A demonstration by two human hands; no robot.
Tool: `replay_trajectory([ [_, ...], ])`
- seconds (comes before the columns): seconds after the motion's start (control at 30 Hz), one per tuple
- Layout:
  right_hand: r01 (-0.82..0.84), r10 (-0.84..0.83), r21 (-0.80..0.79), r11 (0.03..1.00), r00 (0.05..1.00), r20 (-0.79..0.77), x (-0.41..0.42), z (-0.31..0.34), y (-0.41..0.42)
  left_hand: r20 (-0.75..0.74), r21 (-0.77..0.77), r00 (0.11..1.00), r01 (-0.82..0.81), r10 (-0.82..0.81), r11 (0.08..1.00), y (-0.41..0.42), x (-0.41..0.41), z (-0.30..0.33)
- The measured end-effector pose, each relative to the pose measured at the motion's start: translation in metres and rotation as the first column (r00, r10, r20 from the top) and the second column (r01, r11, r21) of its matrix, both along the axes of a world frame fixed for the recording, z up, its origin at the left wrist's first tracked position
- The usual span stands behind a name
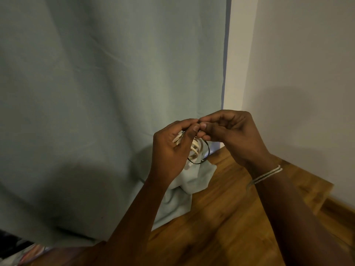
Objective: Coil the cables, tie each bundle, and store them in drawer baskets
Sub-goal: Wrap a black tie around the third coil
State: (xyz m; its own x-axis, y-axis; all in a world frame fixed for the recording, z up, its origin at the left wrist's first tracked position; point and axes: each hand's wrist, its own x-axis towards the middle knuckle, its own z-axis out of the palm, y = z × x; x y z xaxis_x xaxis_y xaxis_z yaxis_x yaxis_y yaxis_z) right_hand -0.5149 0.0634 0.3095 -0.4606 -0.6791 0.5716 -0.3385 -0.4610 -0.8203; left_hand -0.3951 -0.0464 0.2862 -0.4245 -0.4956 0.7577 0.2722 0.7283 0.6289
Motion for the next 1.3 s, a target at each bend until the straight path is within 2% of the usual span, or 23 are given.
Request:
replay_trajectory([
  [0.07, 0.036, -0.036, 0.0, 0.999, 0.999, -0.01, 0.001, -0.001, 0.0, 0.045, 0.086, 0.996, 0.078, -0.083, 0.993, 0.001, 0.001, 0.003],
  [0.2, 0.038, -0.038, 0.022, 0.999, 0.999, -0.027, 0.001, -0.003, 0.003, 0.06, 0.135, 0.981, 0.173, -0.182, 0.976, -0.001, 0.007, 0.01],
  [0.4, 0.038, -0.032, 0.067, 0.997, 0.995, -0.092, 0.003, -0.002, 0.004, 0.098, 0.213, 0.977, 0.166, -0.19, 0.963, -0.007, 0.005, 0.007],
  [0.53, -0.137, 0.137, -0.01, 0.99, 0.979, 0.149, 0.007, 0.008, 0.007, 0.118, 0.13, 0.956, 0.254, -0.269, 0.958, -0.015, 0.005, 0.003],
  [0.67, -0.147, 0.223, -0.206, 0.968, 0.877, 0.425, -0.003, 0.019, 0.008, 0.176, 0.156, 0.938, 0.274, -0.3, 0.949, -0.025, 0.011, -0.008],
  [0.77, -0.09, 0.213, -0.284, 0.955, 0.872, 0.44, -0.017, 0.029, 0.012, 0.238, 0.245, 0.904, 0.298, -0.355, 0.923, -0.026, 0.018, -0.017],
  [0.93, 0.036, 0.014, -0.191, 0.981, 0.967, 0.254, -0.022, 0.031, 0.011, 0.292, 0.257, 0.884, 0.295, -0.365, 0.92, -0.025, 0.02, -0.02],
  [1.03, 0.191, -0.198, -0.088, 0.978, 0.978, -0.073, -0.023, 0.029, 0.013, 0.316, 0.232, 0.882, 0.286, -0.35, 0.93, -0.031, 0.02, -0.025],
  [1.1, 0.281, -0.272, -0.039, 0.959, 0.873, -0.404, -0.023, 0.027, 0.015, 0.347, 0.196, 0.88, 0.27, -0.324, 0.943, -0.035, 0.021, -0.028],
  [1.17, 0.383, -0.232, 0.059, 0.922, 0.668, -0.707, -0.024, 0.023, 0.014, 0.35, 0.175, 0.896, 0.225, -0.274, 0.959, -0.041, 0.02, -0.03],
  [1.23, 0.484, -0.097, 0.196, 0.853, 0.515, -0.851, -0.027, 0.015, 0.011, 0.337, 0.165, 0.913, 0.182, -0.229, 0.969, -0.05, 0.019, -0.034],
  [1.3, 0.503, -0.014, 0.248, 0.828, 0.46, -0.888, -0.027, 0.005, 0.008, 0.339, 0.137, 0.918, 0.168, -0.206, 0.976, -0.058, 0.021, -0.037],
])
